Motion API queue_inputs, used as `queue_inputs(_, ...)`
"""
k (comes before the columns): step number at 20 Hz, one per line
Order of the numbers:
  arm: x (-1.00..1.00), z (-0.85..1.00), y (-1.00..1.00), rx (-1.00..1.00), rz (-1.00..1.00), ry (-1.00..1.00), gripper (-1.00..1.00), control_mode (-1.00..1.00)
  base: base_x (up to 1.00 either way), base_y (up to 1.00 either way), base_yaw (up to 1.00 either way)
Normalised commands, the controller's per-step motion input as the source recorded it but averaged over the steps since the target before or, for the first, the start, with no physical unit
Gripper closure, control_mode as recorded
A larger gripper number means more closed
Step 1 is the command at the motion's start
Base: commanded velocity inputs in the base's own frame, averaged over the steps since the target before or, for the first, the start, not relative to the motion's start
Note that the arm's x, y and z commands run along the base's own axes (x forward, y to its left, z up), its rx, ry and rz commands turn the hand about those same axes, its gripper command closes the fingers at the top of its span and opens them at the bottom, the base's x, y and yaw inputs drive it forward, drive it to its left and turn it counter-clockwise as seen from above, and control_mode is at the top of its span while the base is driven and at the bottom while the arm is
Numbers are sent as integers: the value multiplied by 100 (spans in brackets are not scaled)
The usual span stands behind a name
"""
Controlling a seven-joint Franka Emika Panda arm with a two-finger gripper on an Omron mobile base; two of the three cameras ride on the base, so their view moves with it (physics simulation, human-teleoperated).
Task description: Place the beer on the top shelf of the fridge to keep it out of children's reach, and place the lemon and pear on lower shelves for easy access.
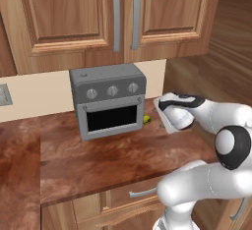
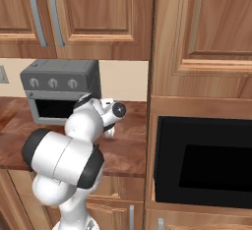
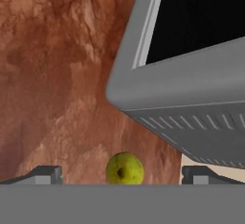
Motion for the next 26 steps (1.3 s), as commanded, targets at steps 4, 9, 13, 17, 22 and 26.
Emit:
queue_inputs(4,31,-8,0,0,1,-1,-100,-100,0,0,0)
queue_inputs(9,30,-6,0,0,1,0,-100,-100,0,0,0)
queue_inputs(13,30,-1,0,0,1,0,-100,-100,0,0,0)
queue_inputs(17,23,-5,0,0,2,1,-100,-100,0,0,0)
queue_inputs(22,16,-8,0,0,2,4,-100,-100,0,0,0)
queue_inputs(26,13,-11,0,0,3,6,-100,-100,0,0,0)
